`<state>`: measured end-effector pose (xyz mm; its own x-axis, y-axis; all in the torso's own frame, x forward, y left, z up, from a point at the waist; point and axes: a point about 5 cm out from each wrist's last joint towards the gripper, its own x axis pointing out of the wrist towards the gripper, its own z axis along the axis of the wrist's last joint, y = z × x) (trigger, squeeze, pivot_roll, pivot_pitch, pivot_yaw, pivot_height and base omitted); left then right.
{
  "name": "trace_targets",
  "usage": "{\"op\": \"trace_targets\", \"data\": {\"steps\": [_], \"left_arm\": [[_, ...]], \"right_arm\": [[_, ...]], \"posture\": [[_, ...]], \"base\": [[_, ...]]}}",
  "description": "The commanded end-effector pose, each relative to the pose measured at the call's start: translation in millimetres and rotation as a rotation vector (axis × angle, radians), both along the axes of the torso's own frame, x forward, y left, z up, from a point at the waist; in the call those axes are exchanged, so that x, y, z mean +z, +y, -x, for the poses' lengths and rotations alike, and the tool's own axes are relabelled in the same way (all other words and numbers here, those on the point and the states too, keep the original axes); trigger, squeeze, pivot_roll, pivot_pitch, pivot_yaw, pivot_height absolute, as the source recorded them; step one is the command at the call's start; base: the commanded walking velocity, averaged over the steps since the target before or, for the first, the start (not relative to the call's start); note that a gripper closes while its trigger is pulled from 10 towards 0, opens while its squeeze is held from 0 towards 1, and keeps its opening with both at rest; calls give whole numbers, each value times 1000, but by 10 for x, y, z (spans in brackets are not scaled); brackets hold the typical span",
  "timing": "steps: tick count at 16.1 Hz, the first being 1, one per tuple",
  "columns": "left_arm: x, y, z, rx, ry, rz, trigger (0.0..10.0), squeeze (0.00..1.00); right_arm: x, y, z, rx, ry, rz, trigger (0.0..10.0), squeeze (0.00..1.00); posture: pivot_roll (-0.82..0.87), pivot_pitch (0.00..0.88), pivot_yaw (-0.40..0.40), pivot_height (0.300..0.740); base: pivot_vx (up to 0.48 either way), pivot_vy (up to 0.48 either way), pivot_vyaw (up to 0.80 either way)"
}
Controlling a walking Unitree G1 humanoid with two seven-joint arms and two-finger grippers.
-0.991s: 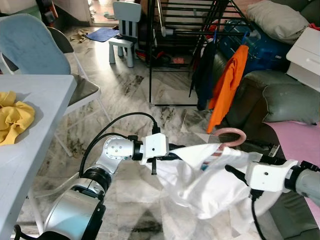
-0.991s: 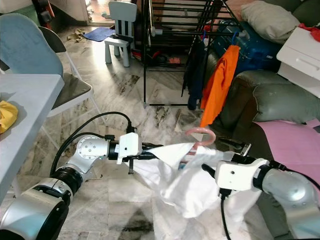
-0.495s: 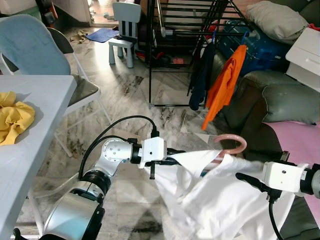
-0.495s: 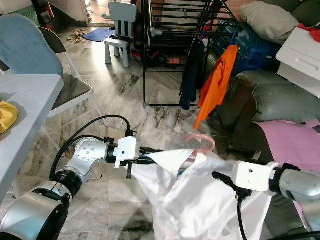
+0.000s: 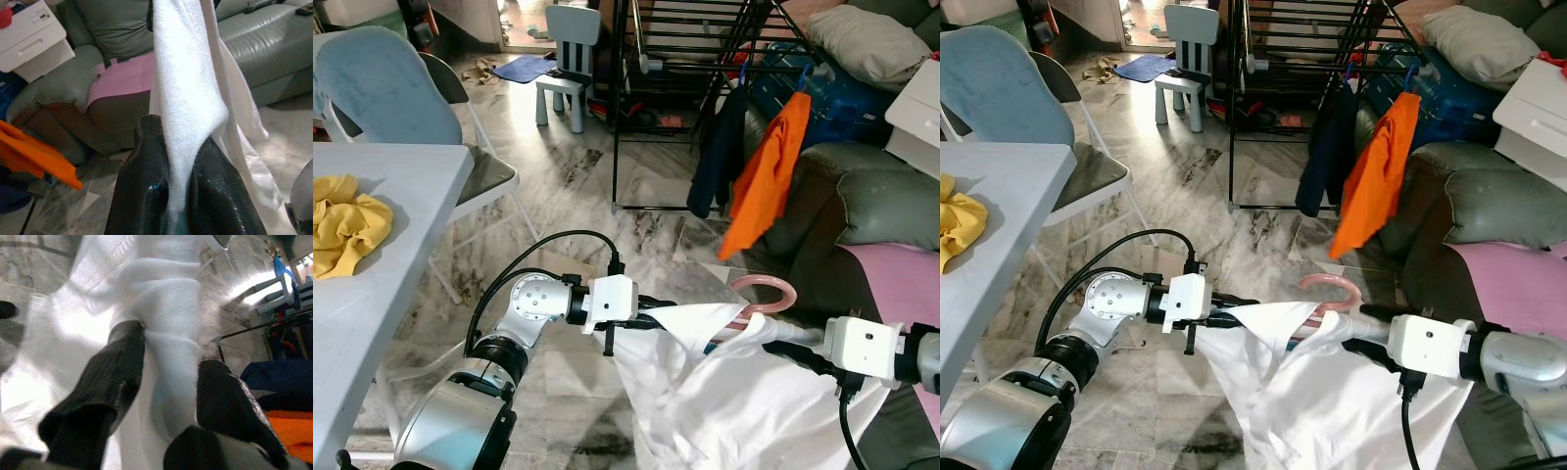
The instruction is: Hang hanger
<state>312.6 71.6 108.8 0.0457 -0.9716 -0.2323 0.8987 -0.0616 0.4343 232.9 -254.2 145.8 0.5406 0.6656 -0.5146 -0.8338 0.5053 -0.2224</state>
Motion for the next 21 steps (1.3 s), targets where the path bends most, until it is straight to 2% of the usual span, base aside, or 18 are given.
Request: {"op": "trace_targets", "data": {"steps": [1, 7, 19, 21], "left_arm": [[76, -57, -7, -22, -39, 25, 0, 0], [73, -67, -4, -23, -38, 26, 0, 0], [65, -61, -16, 1, -42, 25, 0, 0], [46, -56, -44, 51, -34, 19, 0, 0]], "right_arm": [[31, -2, 32, 34, 24, 15, 0, 0], [-6, -4, 93, 58, 87, 3, 0, 0], [-56, 26, 119, 54, 108, -15, 0, 0], [-77, 41, 120, 51, 111, -22, 0, 0]], "posture": [[25, 0, -47, 740], [26, 0, -52, 740], [30, 0, -54, 740], [29, 0, -54, 740]], "base": [[0, 0, 0], [0, 0, 0], [0, 0, 0], [0, 0, 0]]}}
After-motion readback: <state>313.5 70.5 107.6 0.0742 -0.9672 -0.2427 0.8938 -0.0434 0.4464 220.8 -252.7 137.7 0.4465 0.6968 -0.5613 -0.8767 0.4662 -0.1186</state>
